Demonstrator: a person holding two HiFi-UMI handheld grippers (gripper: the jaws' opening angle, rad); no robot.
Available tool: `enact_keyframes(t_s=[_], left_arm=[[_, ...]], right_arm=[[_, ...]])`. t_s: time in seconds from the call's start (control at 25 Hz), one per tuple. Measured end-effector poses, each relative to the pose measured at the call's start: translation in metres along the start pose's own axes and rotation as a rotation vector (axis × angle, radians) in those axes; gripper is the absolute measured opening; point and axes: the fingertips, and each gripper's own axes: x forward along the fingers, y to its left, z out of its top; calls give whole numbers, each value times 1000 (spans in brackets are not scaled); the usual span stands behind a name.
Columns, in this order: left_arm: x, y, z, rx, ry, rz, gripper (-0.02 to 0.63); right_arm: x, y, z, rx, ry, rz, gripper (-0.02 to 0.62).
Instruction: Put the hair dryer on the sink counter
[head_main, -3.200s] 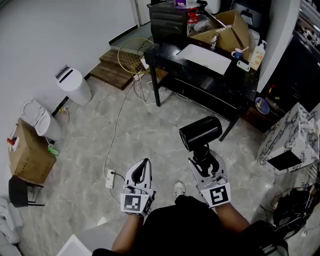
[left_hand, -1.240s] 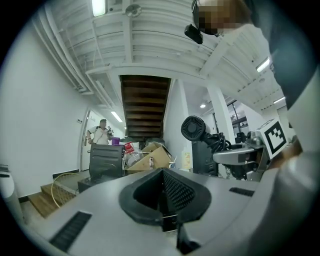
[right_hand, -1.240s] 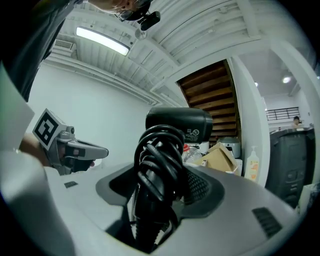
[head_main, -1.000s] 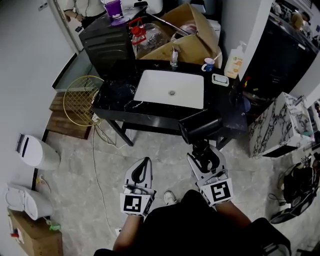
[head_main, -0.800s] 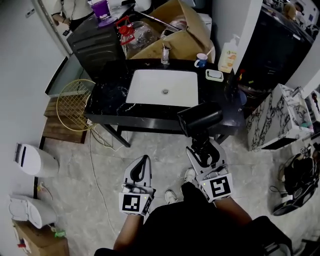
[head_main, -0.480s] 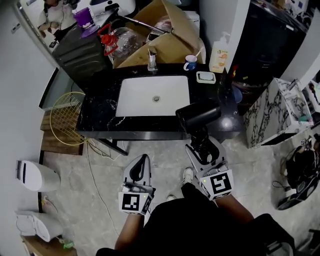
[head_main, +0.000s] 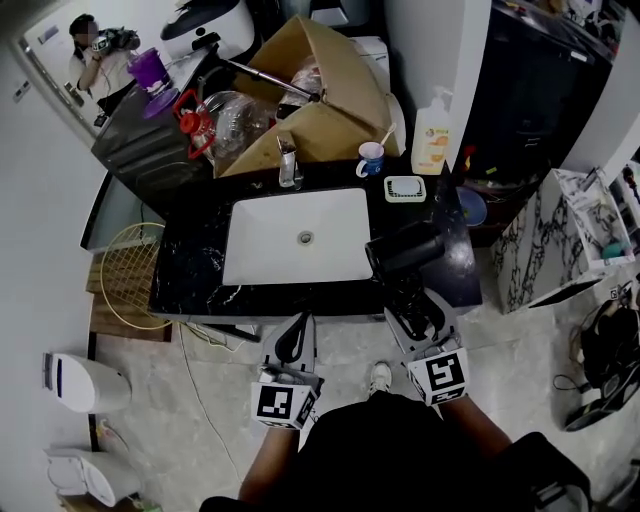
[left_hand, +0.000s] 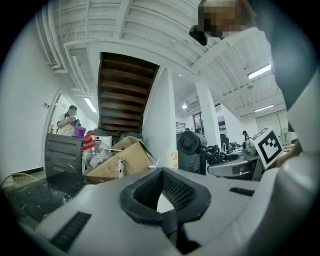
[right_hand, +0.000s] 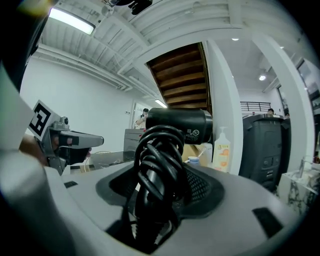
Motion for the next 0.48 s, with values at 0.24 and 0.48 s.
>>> enact_keyframes(t_s=[0.24,0.48], left_arm=[[46,-9,-9,-3,33,-17,-6],[77,-20,-13,49,52,-53,-6]], right_arm=[[16,-42,-20,36,45,-16,258],[33,-63,-33,28,77,-11,259]])
